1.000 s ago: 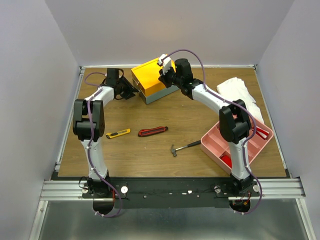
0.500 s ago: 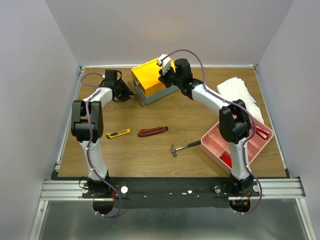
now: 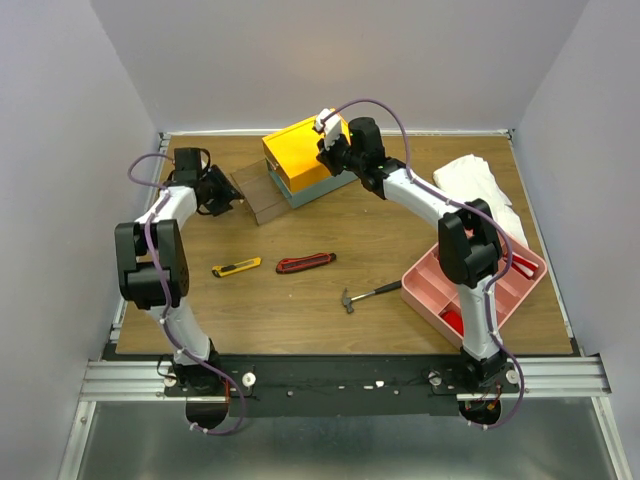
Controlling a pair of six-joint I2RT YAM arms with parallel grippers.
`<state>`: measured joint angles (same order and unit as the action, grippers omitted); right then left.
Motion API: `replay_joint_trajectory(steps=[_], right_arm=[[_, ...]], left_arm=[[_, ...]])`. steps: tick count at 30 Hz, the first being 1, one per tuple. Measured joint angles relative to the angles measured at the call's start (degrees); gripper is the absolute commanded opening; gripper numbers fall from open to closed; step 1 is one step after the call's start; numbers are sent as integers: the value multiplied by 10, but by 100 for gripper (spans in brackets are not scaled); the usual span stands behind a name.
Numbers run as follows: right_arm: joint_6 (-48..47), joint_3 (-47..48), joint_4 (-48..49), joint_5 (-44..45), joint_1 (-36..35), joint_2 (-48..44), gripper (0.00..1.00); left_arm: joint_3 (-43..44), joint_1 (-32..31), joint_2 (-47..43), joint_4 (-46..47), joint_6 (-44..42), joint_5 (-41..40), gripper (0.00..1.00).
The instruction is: Sort the tools into containers
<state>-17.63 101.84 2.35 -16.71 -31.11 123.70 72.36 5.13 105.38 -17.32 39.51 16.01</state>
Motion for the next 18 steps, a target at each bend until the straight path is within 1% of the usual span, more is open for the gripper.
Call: replay_joint_trajectory(steps=[3, 6, 8, 9, 10, 11, 12, 13, 15, 18], right_arm=[[-4, 0, 0, 1, -1, 0, 7], [-7, 0, 0, 1, -2, 0, 7], [-9, -1, 1, 1, -3, 0, 7], [-10, -2, 2, 1, -3, 0, 7], [-11, -2, 3, 1, -3, 0, 7], [-13, -3, 4, 1, -3, 0, 7], [-14, -4, 4, 1, -4, -1, 7], [-15, -5, 5, 1, -4, -1, 8], [-16, -5, 6, 1, -4, -1, 8], [-18, -6, 6, 1, -4, -2, 8]], left_arm=[[9, 0, -37, -3, -29, 42, 58], [20, -1, -98, -33, -108, 87, 59], [23, -3, -148, -69, -210, 124, 59], [22, -4, -178, -101, -285, 146, 59], [21, -5, -196, -120, -320, 155, 59], [19, -7, -214, -147, -391, 163, 59], [13, -9, -226, -165, -440, 167, 59], [-5, -14, -244, -201, -525, 171, 59], [-31, -20, -257, -242, -618, 170, 59], [-99, -26, -262, -279, -750, 158, 59]])
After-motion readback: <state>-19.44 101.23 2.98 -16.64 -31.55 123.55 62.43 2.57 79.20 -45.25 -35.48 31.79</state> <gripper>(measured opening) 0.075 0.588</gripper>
